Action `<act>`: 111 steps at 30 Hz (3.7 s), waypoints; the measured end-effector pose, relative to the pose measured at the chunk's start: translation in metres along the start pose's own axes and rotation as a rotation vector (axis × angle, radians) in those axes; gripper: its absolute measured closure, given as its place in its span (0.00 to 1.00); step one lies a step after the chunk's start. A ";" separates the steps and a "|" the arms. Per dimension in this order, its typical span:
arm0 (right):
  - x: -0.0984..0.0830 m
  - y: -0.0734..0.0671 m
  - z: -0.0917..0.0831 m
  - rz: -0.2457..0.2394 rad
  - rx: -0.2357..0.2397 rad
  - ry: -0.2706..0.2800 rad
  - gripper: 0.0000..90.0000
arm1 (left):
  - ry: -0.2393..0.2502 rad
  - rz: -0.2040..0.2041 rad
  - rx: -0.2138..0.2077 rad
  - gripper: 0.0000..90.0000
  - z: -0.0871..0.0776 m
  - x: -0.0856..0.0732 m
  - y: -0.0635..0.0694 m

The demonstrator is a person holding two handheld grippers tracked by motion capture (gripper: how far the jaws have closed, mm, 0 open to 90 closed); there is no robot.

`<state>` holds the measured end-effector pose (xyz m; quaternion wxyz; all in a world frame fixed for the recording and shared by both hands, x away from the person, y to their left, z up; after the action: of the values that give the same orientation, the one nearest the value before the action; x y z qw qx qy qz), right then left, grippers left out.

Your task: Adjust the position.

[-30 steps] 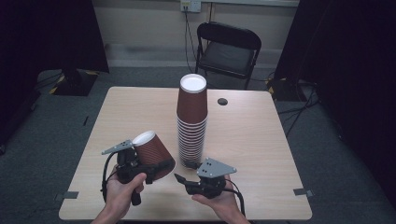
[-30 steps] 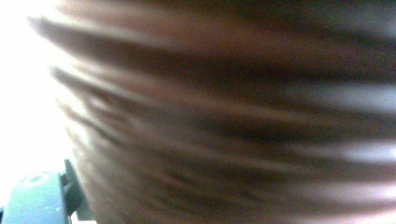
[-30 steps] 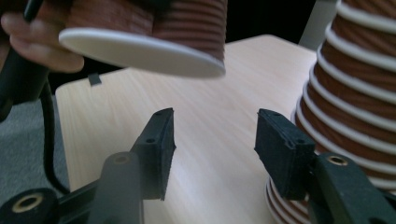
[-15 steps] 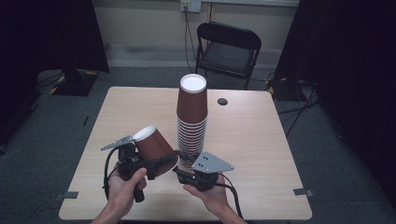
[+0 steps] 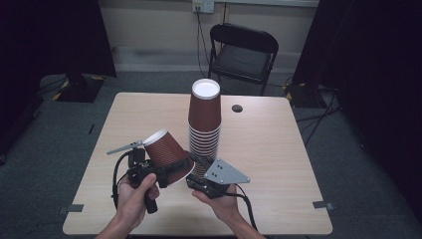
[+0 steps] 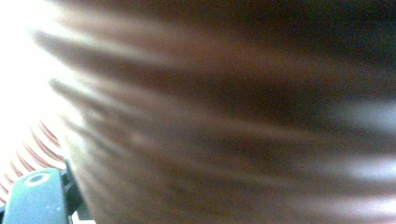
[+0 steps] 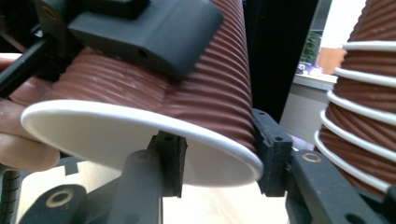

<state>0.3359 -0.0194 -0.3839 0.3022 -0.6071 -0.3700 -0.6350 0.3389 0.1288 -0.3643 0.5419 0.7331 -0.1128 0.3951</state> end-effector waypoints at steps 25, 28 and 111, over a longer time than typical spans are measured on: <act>0.005 0.006 -0.006 -0.002 -0.064 0.044 0.87 | -0.029 -0.066 -0.129 0.11 0.018 -0.016 0.006; 0.006 0.007 -0.008 0.010 -0.066 0.052 0.90 | -0.008 -0.055 -0.133 0.11 0.018 -0.015 0.006; -0.051 0.050 -0.076 0.400 0.117 -0.608 0.96 | -0.198 0.622 -0.031 0.17 0.003 -0.040 -0.013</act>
<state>0.3398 -0.1138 -0.4288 0.3306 -0.8102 -0.3524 -0.3316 0.3218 0.1214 -0.4017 0.3926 0.6902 -0.3894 0.4667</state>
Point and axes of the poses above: each handheld gripper's, and its own axes: z roughly forward along the jaws, x roughly out of its top, y roughly to its right, the point moved 4 cm from there along z, roughly forward along the jaws, and after that the axes turned 1 degree about x, right-handed, at the moved point
